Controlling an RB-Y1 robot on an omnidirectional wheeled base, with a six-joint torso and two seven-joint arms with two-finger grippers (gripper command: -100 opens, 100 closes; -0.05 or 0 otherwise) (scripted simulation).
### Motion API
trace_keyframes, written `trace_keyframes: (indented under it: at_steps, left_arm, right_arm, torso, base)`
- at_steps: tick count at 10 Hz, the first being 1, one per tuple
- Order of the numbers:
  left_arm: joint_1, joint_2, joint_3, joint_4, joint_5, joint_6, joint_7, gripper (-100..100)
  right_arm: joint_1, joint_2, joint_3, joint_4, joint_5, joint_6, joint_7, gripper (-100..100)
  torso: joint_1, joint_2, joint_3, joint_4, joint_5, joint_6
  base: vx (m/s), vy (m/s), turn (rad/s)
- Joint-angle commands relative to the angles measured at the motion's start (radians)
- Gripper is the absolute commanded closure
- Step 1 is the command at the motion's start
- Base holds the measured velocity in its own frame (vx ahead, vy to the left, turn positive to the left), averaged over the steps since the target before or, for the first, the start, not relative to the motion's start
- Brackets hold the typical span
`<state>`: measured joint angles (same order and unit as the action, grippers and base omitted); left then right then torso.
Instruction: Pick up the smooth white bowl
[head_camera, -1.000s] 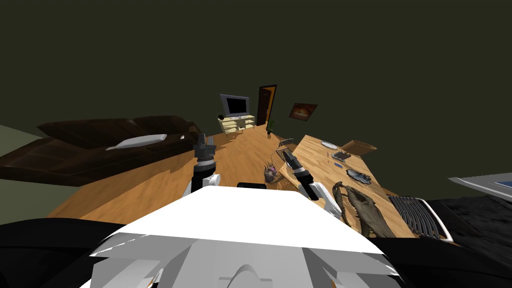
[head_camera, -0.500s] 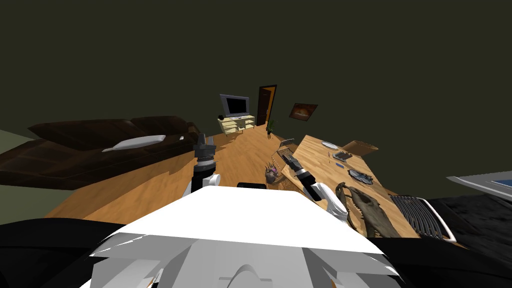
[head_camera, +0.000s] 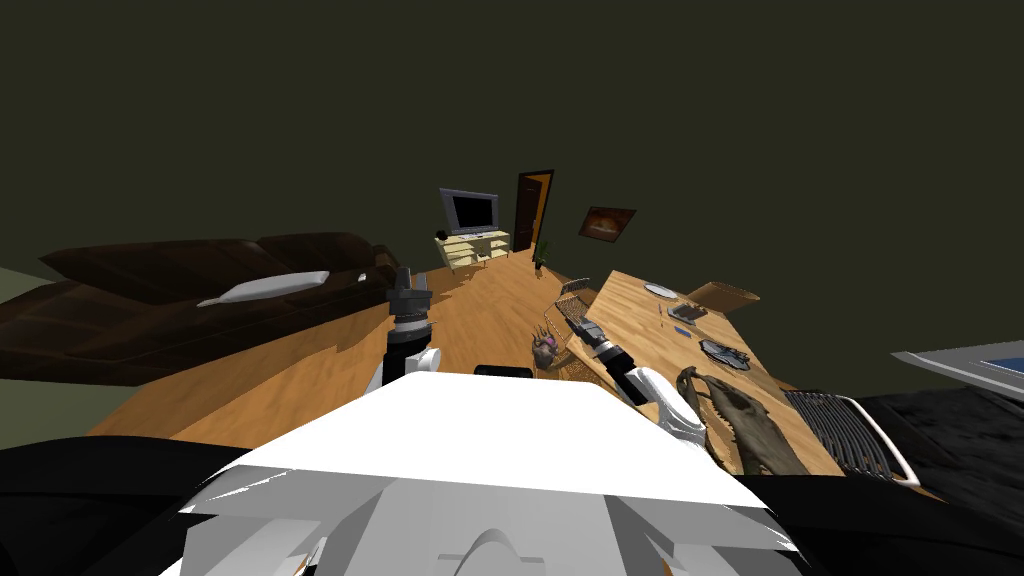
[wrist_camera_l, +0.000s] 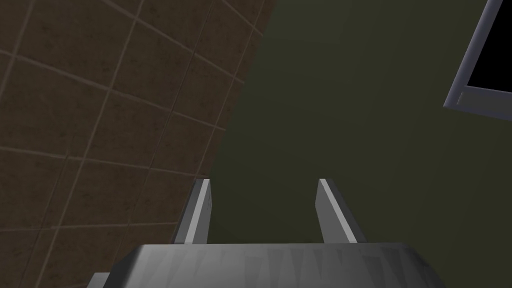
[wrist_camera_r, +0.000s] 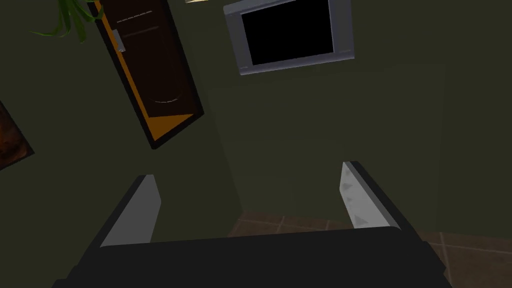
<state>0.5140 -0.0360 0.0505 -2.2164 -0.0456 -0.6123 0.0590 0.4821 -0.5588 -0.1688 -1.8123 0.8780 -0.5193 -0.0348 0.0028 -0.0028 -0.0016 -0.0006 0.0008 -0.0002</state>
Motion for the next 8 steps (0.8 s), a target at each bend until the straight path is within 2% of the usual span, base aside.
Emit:
trace_keyframes:
  at_steps: [1,2,3,4,5,6,7,8]
  left_arm:
    - [0.0,0.0,0.0,0.0,0.0,0.0,0.0,0]
    - [0.0,0.0,0.0,0.0,0.0,0.0,0.0,0]
    - [0.0,0.0,0.0,0.0,0.0,0.0,0.0,0]
    - [0.0,0.0,0.0,0.0,0.0,0.0,0.0,0]
    - [0.0,0.0,0.0,0.0,0.0,0.0,0.0,0]
    - [0.0,0.0,0.0,0.0,0.0,0.0,0.0,0]
    - [0.0,0.0,0.0,0.0,0.0,0.0,0.0,0]
    - [0.0,0.0,0.0,0.0,0.0,0.0,0.0,0]
  right_arm:
    - [-0.004,-0.038,-0.006,0.039,0.05,0.002,-0.01,-100]
    - [-0.004,-0.038,-0.006,0.039,0.068,0.002,-0.01,-100]
    - [-0.007,-0.064,-0.009,0.077,0.104,0.001,-0.012,-100]
    - [-0.007,-0.064,-0.009,0.077,0.121,0.001,-0.012,-100]
    - [-0.011,-0.09,-0.011,0.115,0.153,0.001,-0.014,-100]
    - [-0.011,-0.09,-0.011,0.115,0.173,0.001,-0.014,-100]
    - [-0.016,-0.115,-0.012,0.151,0.209,0.003,-0.015,-100]
    - [-0.016,-0.115,-0.012,0.154,0.225,0.003,-0.015,-100]
  torso:
    - [0.0,0.0,0.0,0.0,0.0,0.0]
    - [0.0,0.0,0.0,0.0,0.0,0.0]
    - [-0.001,0.0,0.0,0.0,0.0,0.0]
    - [-0.001,-0.001,0.0,0.0,0.0,0.0]
    - [-0.001,-0.001,0.0,0.0,0.0,0.0]
    - [-0.001,-0.001,-0.001,0.0,0.0,0.0]
    - [-0.001,0.0,0.0,0.0,0.0,0.0]
    - [-0.001,-0.001,0.0,0.0,0.0,0.0]
  base:
    - [0.042,0.053,-0.01]
    - [0.038,0.039,-0.009]
    - [0.054,0.039,-0.003]
    - [0.048,0.033,-0.009]
    - [0.052,0.045,-0.002]
    - [0.043,0.038,-0.004]
    - [0.047,0.032,0.0]
    - [0.043,0.02,0.0]
